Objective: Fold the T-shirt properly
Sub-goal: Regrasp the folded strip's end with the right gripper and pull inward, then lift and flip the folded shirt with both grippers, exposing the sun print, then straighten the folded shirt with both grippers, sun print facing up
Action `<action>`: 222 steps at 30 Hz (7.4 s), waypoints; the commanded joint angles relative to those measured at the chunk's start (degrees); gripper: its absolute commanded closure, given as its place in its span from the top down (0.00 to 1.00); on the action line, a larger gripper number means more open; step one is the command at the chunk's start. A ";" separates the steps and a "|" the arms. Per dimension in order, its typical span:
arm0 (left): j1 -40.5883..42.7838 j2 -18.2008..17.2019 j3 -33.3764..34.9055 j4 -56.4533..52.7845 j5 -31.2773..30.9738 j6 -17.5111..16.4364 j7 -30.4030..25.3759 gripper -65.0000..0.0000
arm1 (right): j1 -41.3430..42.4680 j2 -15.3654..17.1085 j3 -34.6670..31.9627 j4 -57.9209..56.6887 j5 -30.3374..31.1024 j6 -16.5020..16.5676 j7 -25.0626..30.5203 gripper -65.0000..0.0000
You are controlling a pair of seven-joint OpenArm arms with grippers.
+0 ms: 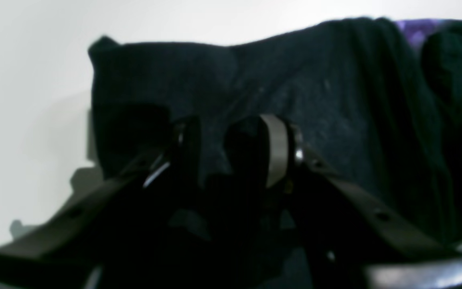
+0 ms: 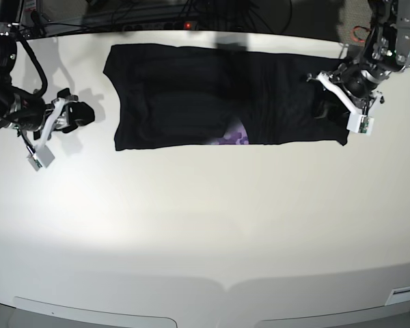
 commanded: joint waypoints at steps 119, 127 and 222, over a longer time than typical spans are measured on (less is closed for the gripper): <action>-4.92 5.16 -0.26 -20.11 7.93 -11.76 -9.03 0.35 | 12.26 -41.64 -42.01 -11.23 -17.70 -3.67 21.20 0.00; -4.90 5.31 -0.26 -20.11 7.93 -11.78 -9.01 0.35 | 14.40 -41.64 -52.35 -11.19 -14.75 0.39 23.67 0.44; -19.65 8.20 -0.26 -25.00 6.78 5.92 -14.69 0.00 | 11.74 -25.38 -40.44 -6.91 -39.67 -0.66 25.99 0.00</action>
